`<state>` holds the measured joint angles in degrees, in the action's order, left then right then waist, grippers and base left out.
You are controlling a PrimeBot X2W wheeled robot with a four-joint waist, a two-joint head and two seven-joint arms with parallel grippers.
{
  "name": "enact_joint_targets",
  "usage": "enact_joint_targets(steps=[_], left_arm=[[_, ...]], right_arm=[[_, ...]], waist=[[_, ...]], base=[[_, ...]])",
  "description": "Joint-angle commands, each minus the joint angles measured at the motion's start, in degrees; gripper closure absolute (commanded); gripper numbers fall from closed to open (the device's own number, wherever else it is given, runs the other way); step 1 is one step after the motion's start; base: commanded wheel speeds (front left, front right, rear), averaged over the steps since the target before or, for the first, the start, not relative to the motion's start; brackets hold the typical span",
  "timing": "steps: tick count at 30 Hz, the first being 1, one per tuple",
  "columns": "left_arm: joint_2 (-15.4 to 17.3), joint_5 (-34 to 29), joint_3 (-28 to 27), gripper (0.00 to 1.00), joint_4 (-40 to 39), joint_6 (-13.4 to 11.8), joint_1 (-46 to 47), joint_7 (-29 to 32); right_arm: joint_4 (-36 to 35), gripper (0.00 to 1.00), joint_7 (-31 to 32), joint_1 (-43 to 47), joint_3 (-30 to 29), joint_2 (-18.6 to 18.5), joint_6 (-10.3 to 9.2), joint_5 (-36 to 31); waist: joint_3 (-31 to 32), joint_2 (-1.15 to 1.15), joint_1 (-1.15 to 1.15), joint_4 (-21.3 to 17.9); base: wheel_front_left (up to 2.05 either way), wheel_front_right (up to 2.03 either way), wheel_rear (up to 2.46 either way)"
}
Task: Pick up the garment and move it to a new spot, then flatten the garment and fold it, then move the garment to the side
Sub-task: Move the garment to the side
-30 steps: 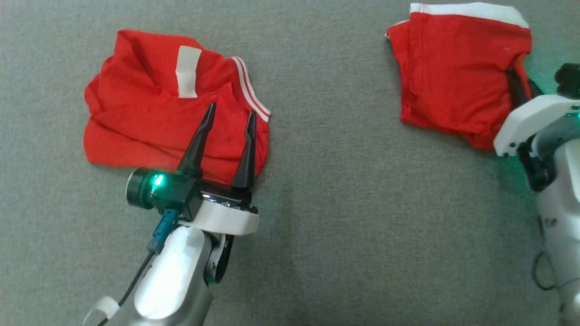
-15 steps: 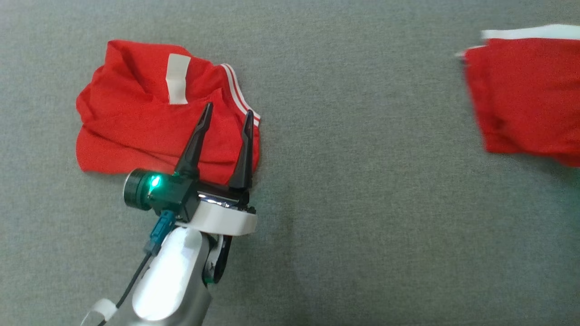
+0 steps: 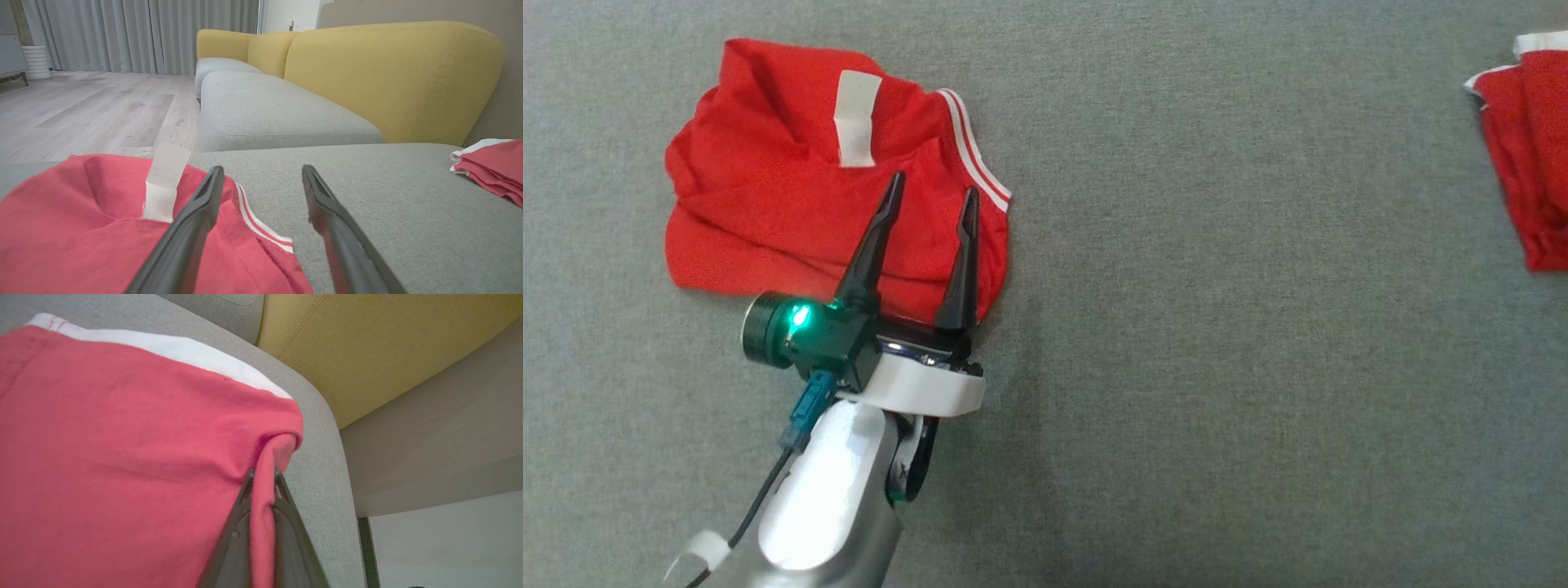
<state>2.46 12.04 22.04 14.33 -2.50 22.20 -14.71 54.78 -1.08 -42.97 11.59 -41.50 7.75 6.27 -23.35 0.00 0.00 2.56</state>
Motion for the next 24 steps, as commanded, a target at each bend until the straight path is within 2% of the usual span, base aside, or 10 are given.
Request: enact_joint_targets(steps=[1, 6, 7, 8, 14, 18, 24], left_arm=[[0.4, -0.3, -2.0, 0.0, -2.0, 0.0, 1.5, -0.3], [0.4, -0.2, -2.0, 0.0, -2.0, -0.2, 1.6, -0.3], [0.4, -0.2, -2.1, 0.0, -1.9, -0.2, 1.7, -0.3], [0.4, -0.2, -2.1, 0.0, -1.9, -0.2, 1.7, -0.3], [0.4, 0.2, -3.2, 0.0, -2.6, -0.3, 0.7, -0.3], [0.4, 0.4, -4.2, 0.0, -2.9, -0.4, -1.0, -0.3], [0.4, 0.5, -5.3, 0.0, -2.7, -0.1, -3.6, -0.3]], right_arm=[[-0.3, 1.0, -1.0, -0.2, -0.4, -2.8, -0.26, -0.7], [2.3, 1.0, -2.1, -1.8, -2.2, -1.9, -0.26, -3.2], [2.4, 0.66, -2.6, -2.1, -2.7, -1.7, -0.26, -3.6], [2.7, 0.0, -2.8, -2.4, -3.5, -1.3, -0.26, -3.8], [2.4, 0.0, -5.3, -3.2, -7.3, 2.0, -0.26, -5.2], [0.1, 0.0, -8.4, -2.3, -10.6, 7.4, -0.26, -4.1], [-8.7, 0.0, -12.1, 2.1, -12.9, 15.9, -0.26, -1.6]], waist=[[-0.2, 0.0, 0.0, 0.1], [-0.3, 0.0, 0.0, 0.1], [-0.2, 0.0, 0.0, 0.0], [0.0, 0.0, 0.0, -0.1], [2.9, 0.0, 0.0, -1.2], [6.7, 0.0, 0.0, -2.2], [11.8, 0.0, 0.0, -3.3]], base=[[0.0, 0.0, 0.0], [0.0, 0.0, 0.0], [0.0, 0.0, 0.0], [0.0, 0.0, 0.0], [0.0, 0.0, 0.0], [0.0, 0.0, 0.0], [0.0, 0.0, 0.0]])
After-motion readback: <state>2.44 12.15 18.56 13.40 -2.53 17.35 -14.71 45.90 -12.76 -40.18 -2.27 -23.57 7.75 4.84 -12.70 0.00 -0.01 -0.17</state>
